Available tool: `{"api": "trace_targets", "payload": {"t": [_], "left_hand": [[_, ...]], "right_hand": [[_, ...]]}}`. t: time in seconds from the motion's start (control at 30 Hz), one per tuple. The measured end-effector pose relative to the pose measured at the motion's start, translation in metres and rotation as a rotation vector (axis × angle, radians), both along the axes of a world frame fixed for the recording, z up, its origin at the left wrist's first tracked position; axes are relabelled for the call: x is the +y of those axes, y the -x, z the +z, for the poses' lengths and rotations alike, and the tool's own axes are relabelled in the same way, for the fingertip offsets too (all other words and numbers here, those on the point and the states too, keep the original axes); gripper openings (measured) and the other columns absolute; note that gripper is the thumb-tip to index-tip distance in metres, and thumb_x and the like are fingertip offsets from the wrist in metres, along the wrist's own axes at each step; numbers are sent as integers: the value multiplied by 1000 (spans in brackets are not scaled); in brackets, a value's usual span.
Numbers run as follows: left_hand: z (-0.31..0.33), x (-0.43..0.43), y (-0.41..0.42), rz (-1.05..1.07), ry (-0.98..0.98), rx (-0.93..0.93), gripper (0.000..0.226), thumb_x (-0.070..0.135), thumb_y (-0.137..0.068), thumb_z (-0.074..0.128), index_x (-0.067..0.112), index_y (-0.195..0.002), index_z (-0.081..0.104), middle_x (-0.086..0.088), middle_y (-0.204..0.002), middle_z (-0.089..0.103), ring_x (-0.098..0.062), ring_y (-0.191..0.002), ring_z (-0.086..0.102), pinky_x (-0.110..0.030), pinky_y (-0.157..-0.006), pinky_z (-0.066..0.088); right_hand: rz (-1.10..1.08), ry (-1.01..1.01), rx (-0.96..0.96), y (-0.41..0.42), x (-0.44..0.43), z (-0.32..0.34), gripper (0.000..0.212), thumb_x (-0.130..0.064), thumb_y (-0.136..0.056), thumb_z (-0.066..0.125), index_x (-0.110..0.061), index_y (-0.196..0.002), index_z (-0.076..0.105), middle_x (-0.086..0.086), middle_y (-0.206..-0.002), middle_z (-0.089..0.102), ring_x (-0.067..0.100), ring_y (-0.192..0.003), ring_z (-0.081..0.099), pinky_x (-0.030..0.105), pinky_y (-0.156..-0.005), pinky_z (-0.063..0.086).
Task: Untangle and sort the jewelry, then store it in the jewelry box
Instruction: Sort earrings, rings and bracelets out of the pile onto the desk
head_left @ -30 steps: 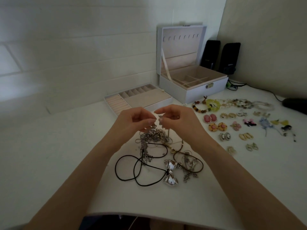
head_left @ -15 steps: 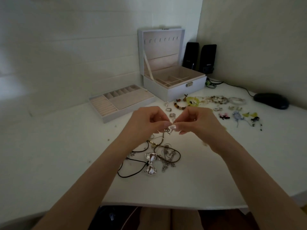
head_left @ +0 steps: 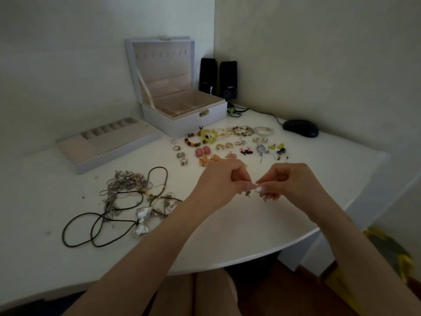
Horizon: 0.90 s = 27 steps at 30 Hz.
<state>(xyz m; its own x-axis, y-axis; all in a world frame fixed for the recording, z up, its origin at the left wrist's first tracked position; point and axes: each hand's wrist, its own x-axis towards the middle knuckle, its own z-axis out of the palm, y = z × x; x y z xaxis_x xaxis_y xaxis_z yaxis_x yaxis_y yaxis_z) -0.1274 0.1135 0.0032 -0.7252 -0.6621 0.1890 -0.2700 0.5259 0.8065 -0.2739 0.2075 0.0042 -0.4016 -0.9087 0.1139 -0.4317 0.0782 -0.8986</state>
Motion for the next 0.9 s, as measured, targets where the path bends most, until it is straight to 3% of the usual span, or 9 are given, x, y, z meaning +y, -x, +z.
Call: {"api": "trace_targets", "payload": {"t": [0.07,0.17,0.37,0.53,0.67,0.8,0.9], "left_hand": [[-4,7,9,-40,-11,-20,12,18,-77,76,11,-79,68,-7,-76,70,-17,-72,65,-39,-76,54],[-10,14,20,-72,11,-67,13,23,-75,77,14,-79,68,-7,-80,69,-22,-79,64,-44,-80,53],[-13,14,52,-55,89,-178,13,26,-78,74,19,-79,64,3,-78,63,-14,-76,58,-31,-70,47],[-15,-8,74,22,150,-237,12,28,-78,73,20,-78,63,8,-78,62,-11,-78,57,-27,-73,45],[-14,-21,85,69,247,-312,12,29,-80,71,20,-87,67,6,-93,66,-13,-92,58,-30,-80,43],[-13,-30,92,95,310,-360,12,28,-83,68,20,-92,66,3,-98,67,-16,-96,58,-27,-73,39],[-13,-35,94,105,333,-372,12,28,-84,67,19,-92,66,3,-98,66,-16,-96,57,-27,-71,37]], "right_hand": [[-17,-10,21,11,9,-3,11,-1,-68,80,-2,-73,70,7,-58,69,12,-48,61,17,-50,49],[-49,-19,28,26,19,-4,12,0,-68,79,0,-74,68,7,-59,69,12,-48,61,17,-50,50],[-132,-104,194,46,13,-9,11,-7,-68,82,-9,-69,71,4,-63,69,4,-50,63,10,-52,50],[-127,-237,377,63,-2,-12,14,-17,-67,84,-14,-75,74,3,-77,69,10,-73,63,19,-66,50],[-117,-235,412,68,-19,-11,17,-19,-67,84,-12,-79,73,-3,-76,64,3,-71,54,12,-59,39],[-105,-197,428,71,-37,-14,15,-15,-70,82,-9,-79,72,-1,-75,64,8,-72,55,12,-60,42],[-100,-157,391,73,-43,-15,11,-13,-73,80,-11,-81,73,-2,-76,65,5,-70,57,4,-57,41]]}}
